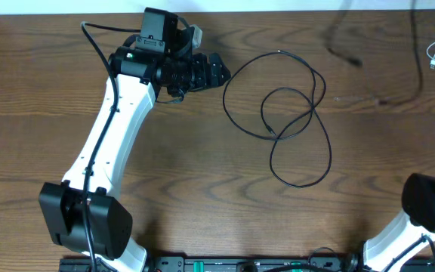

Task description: Untangle cables

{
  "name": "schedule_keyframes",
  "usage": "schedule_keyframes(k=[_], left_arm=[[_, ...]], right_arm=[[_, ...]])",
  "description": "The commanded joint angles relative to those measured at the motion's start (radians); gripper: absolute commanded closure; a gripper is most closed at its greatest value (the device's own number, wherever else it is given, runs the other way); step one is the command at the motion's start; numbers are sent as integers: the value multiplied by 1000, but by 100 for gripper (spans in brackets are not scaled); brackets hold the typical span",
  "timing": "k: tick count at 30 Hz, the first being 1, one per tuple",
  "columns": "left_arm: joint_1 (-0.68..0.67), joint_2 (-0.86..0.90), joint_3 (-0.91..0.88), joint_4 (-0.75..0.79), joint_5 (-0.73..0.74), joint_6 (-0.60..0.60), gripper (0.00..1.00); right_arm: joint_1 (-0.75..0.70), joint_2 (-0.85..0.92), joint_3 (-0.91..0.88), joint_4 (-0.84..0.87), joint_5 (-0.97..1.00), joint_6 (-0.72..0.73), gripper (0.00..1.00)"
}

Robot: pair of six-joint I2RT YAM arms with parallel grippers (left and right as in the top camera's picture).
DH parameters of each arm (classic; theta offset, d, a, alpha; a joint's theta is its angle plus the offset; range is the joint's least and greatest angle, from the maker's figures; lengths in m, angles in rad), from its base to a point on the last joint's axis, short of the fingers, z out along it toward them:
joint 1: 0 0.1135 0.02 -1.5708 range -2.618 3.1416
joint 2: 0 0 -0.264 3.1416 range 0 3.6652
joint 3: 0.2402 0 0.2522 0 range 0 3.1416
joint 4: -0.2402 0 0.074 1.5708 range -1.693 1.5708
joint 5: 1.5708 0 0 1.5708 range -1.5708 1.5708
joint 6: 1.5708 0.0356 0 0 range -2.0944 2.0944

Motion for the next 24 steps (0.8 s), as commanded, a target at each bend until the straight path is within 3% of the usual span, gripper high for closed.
schedule_keyframes(k=[1,10,24], left_arm=[[2,-7,-10,0,-14,14,9],[2,-7,-10,0,-25,13,10],[2,-7,-10,-4,-25,13,10]], right_arm=[[-106,-2,-26,-47,36,17,99],[-326,-1,-179,-104,349,16,99],[-521,2,-701,255,450,9,99]])
